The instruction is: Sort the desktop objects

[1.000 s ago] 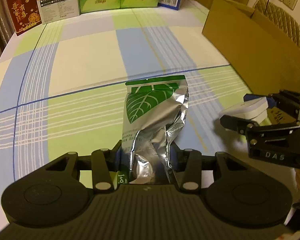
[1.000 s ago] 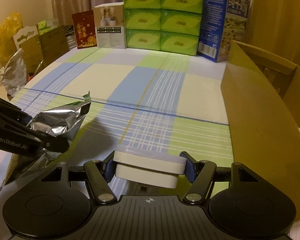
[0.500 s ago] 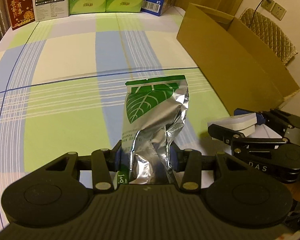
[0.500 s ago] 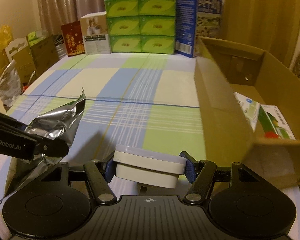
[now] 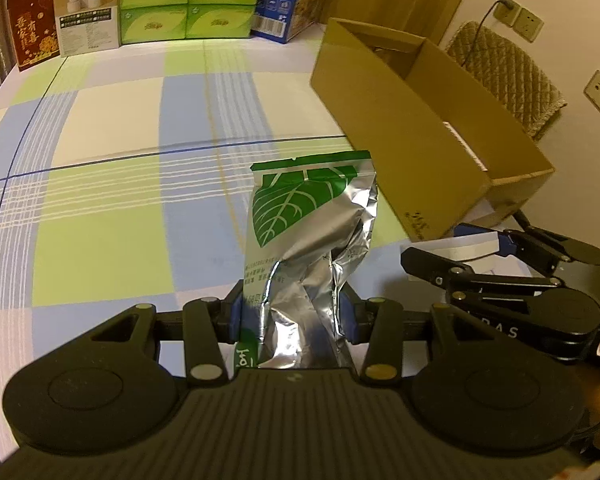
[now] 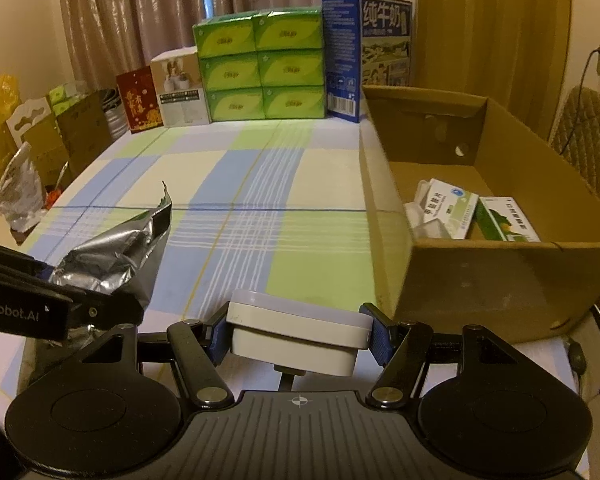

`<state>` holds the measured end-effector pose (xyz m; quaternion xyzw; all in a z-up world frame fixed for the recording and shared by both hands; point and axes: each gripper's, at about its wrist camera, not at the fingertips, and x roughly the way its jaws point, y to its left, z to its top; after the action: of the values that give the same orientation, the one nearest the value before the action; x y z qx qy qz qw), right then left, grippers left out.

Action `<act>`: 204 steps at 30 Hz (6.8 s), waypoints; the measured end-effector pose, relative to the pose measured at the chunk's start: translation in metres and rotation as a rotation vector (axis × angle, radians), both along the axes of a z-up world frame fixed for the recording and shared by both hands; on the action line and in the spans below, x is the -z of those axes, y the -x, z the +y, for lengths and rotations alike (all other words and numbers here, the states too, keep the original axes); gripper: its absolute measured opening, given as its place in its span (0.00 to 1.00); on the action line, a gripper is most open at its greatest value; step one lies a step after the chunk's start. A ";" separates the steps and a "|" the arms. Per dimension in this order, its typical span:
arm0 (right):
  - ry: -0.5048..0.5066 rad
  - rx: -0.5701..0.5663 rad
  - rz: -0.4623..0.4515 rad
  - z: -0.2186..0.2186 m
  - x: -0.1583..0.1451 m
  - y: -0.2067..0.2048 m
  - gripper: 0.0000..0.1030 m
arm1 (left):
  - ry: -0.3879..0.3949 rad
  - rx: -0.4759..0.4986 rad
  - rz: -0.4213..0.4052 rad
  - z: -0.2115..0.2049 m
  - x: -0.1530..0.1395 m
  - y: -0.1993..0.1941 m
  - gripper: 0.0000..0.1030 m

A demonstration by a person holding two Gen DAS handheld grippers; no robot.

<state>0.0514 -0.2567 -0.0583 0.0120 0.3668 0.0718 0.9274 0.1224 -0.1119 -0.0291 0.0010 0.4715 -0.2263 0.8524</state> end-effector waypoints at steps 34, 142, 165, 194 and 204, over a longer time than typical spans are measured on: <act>0.028 0.212 -0.130 -0.115 -0.064 0.063 0.61 | 0.119 0.065 0.000 -0.104 -0.041 0.048 0.39; 0.112 0.138 -0.155 -0.196 -0.077 -0.106 0.61 | 0.217 -0.071 -0.043 -0.204 -0.057 -0.121 0.42; -0.024 0.107 -0.125 -0.184 -0.077 -0.118 0.71 | 0.155 -0.078 -0.084 -0.178 -0.058 -0.114 0.60; -0.011 0.170 -0.118 -0.189 -0.111 0.025 0.98 | 0.077 -0.078 -0.238 -0.149 -0.089 0.020 0.99; 0.000 0.168 -0.135 -0.171 -0.124 0.080 0.98 | 0.046 -0.075 -0.277 -0.144 -0.108 0.072 0.99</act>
<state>-0.0282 -0.4277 0.0654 0.0382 0.3013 -0.0056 0.9527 0.0502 -0.2561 0.0785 -0.0047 0.3439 -0.2028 0.9168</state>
